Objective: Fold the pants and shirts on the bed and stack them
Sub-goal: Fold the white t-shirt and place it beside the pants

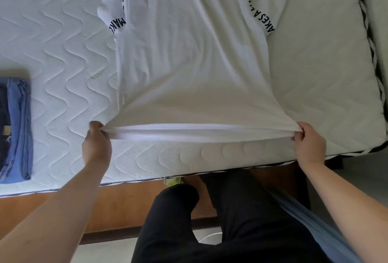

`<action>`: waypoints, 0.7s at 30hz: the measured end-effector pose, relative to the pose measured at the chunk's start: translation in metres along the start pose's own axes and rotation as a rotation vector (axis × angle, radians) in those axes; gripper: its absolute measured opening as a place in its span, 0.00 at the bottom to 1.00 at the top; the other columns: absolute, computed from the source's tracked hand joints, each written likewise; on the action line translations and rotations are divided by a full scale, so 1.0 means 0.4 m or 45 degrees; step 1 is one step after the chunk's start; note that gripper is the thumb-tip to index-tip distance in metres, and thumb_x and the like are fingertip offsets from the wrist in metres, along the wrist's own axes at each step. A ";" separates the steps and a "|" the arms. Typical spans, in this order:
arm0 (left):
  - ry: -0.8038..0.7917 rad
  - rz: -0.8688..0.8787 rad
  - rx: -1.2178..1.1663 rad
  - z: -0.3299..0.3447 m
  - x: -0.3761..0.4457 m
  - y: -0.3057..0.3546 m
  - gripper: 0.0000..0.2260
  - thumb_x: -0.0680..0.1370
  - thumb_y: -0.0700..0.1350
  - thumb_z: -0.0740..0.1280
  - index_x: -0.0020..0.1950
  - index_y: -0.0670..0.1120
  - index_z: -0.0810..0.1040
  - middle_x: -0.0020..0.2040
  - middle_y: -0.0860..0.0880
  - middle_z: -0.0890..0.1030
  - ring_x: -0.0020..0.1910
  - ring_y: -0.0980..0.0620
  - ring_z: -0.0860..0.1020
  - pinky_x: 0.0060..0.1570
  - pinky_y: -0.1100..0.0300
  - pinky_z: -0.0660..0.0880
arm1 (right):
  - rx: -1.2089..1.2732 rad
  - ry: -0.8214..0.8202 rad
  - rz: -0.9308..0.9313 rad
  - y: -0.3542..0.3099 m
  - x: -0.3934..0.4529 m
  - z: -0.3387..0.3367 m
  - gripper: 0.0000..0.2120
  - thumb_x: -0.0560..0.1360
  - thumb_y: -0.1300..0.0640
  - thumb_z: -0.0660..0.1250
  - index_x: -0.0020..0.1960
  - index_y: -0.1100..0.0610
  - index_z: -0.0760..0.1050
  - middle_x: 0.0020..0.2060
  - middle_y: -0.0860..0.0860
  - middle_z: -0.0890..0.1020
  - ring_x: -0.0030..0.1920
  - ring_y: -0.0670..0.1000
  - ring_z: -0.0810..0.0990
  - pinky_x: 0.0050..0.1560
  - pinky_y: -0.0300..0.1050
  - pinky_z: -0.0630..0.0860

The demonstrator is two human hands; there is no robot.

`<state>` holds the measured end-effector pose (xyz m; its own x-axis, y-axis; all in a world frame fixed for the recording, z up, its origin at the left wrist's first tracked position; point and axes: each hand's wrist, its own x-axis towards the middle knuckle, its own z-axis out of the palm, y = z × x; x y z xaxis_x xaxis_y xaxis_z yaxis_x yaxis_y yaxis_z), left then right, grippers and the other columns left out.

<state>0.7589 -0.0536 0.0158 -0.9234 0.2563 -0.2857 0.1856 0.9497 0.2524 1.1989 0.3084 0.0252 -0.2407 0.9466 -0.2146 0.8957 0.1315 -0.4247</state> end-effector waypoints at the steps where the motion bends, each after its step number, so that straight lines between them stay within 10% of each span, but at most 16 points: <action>1: 0.019 -0.045 -0.029 -0.001 -0.012 -0.014 0.09 0.80 0.38 0.55 0.58 0.49 0.65 0.48 0.36 0.79 0.45 0.33 0.76 0.39 0.46 0.69 | -0.012 0.038 -0.026 0.003 -0.001 -0.009 0.15 0.80 0.62 0.57 0.63 0.57 0.75 0.44 0.54 0.83 0.46 0.56 0.79 0.47 0.44 0.71; 11: -0.349 -0.166 0.241 0.108 -0.222 -0.176 0.13 0.81 0.37 0.55 0.63 0.43 0.74 0.46 0.37 0.81 0.42 0.37 0.78 0.39 0.50 0.73 | -0.411 -0.423 0.277 0.128 -0.050 -0.004 0.11 0.79 0.65 0.59 0.56 0.66 0.78 0.50 0.66 0.81 0.52 0.65 0.78 0.48 0.51 0.73; 15: -0.350 -0.218 0.173 0.108 -0.250 -0.184 0.08 0.81 0.38 0.57 0.57 0.43 0.74 0.38 0.42 0.77 0.37 0.41 0.74 0.36 0.52 0.70 | -0.290 -0.465 0.418 0.143 -0.070 -0.011 0.12 0.80 0.63 0.60 0.60 0.63 0.76 0.52 0.63 0.82 0.52 0.63 0.80 0.54 0.54 0.77; 21: -0.477 -0.333 -0.117 0.101 -0.245 -0.188 0.14 0.79 0.36 0.61 0.64 0.42 0.75 0.56 0.41 0.81 0.52 0.40 0.78 0.48 0.53 0.71 | 0.461 -0.531 0.835 0.094 -0.090 0.000 0.16 0.78 0.63 0.65 0.66 0.62 0.73 0.56 0.60 0.80 0.54 0.58 0.79 0.59 0.53 0.74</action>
<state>0.8490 -0.1427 -0.0123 -0.7468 0.0736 -0.6609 -0.0837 0.9755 0.2033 1.2413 0.2791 0.0172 0.1029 0.6034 -0.7908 0.7446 -0.5739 -0.3410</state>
